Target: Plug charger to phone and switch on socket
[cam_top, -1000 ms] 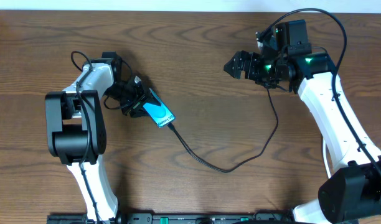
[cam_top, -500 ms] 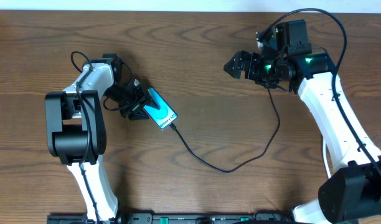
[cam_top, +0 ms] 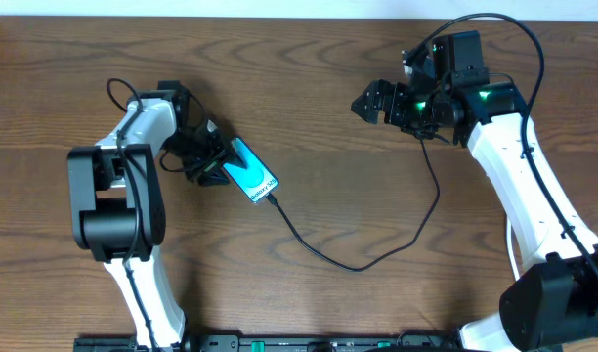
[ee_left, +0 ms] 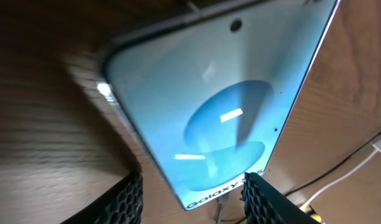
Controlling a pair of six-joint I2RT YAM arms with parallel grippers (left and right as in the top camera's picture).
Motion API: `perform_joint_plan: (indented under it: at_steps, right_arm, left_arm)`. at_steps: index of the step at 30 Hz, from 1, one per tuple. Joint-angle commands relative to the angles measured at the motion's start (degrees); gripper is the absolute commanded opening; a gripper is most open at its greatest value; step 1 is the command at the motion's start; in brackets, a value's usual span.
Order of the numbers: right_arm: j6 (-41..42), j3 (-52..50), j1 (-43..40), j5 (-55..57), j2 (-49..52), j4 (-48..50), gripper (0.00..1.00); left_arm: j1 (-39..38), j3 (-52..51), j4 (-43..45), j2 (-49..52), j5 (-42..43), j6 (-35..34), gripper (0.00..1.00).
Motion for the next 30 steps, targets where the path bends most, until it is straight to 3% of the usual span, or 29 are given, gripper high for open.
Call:
perform_joint_plan:
  at_steps: [1, 8, 10, 12, 19, 25, 30]
  right_arm:
    - [0.20, 0.52, 0.24, 0.26, -1.16, -0.17, 0.99]
    - [-1.05, 0.52, 0.22, 0.28, -1.16, -1.03, 0.99]
    - [-1.49, 0.52, 0.17, 1.22, -1.18, -1.79, 0.99]
    - [-1.46, 0.52, 0.17, 4.22, -1.22, -3.30, 0.99]
    - [-0.94, 0.55, -2.01, 16.44, -2.43, -9.88, 0.99]
    - [-0.85, 0.55, -8.79, 20.79, -6.21, -12.37, 0.99]
    - [-4.50, 0.55, -20.92, 15.69, -8.96, -11.63, 0.99]
  left_arm:
    - [1.55, -0.07, 0.22, -5.38, -2.99, 1.20, 0.54]
    - [3.34, 0.00, 0.39, -20.09, -5.60, 1.25, 0.59]
    - [3.32, 0.00, 0.35, -26.12, -7.19, 1.27, 0.66]
    - [3.32, 0.00, 0.02, -30.62, -8.44, 1.27, 0.74]
    - [3.34, 0.00, -2.89, -42.91, -12.92, 1.25, 0.83]
    - [3.32, 0.00, -4.46, -47.21, -13.46, 1.25, 0.88]
    - [3.34, -0.02, -5.79, -47.15, -13.46, 1.27, 0.89]
